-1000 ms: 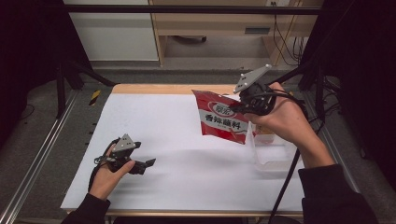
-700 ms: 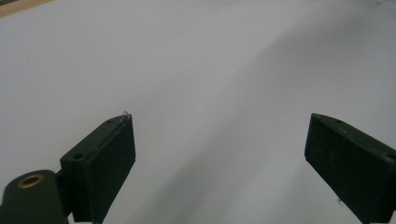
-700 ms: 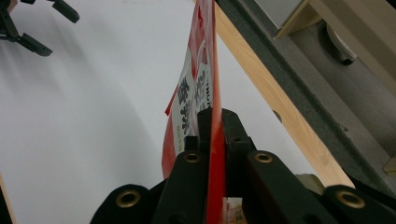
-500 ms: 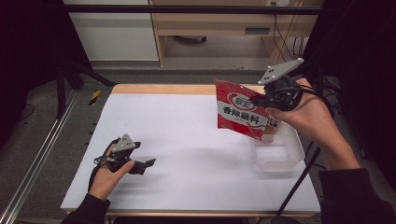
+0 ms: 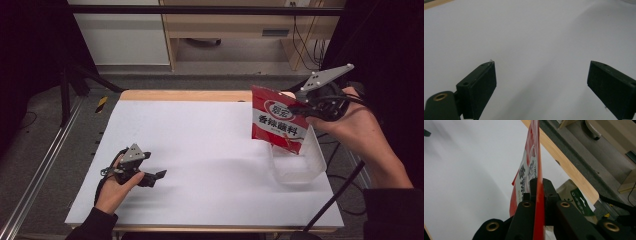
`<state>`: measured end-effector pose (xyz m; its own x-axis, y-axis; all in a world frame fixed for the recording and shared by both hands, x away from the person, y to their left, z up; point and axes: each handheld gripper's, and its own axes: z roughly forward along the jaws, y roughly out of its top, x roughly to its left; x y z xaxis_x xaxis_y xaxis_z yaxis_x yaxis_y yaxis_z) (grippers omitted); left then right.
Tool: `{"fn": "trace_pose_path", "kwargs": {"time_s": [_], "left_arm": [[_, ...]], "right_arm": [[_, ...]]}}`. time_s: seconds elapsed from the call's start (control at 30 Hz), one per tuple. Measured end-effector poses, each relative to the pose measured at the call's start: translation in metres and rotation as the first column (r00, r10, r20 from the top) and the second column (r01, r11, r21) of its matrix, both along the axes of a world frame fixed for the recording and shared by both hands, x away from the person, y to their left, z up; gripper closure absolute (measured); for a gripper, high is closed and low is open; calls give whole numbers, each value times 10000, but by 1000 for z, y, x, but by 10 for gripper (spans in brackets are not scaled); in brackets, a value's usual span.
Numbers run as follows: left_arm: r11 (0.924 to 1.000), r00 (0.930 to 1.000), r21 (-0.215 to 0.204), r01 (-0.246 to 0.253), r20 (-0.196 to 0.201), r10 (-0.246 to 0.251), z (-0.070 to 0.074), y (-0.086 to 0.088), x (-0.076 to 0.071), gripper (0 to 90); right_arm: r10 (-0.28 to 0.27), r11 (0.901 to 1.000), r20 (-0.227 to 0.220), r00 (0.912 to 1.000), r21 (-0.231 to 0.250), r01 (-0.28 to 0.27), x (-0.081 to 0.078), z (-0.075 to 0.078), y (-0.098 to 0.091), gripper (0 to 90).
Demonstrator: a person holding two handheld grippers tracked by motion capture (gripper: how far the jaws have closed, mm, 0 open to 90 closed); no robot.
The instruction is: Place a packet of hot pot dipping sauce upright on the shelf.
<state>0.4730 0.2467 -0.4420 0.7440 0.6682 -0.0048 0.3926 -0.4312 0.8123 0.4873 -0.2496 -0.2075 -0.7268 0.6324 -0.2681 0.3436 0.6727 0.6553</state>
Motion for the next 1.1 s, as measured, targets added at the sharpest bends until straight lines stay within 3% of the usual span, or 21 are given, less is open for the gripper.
{"fn": "trace_pose_path", "kwargs": {"time_s": [0.57,1.1], "left_arm": [[10000,9999,16,69,-73,-69,-1,-1,0,88],[9997,9997,81,216,-144,-215,-4,-7,-1,88]], "right_arm": [[-800,9968,-435,9958,-61,798,-2,-21,-46,894],[-672,9977,-897,9937,45,678,10,-53,-54,894]]}}
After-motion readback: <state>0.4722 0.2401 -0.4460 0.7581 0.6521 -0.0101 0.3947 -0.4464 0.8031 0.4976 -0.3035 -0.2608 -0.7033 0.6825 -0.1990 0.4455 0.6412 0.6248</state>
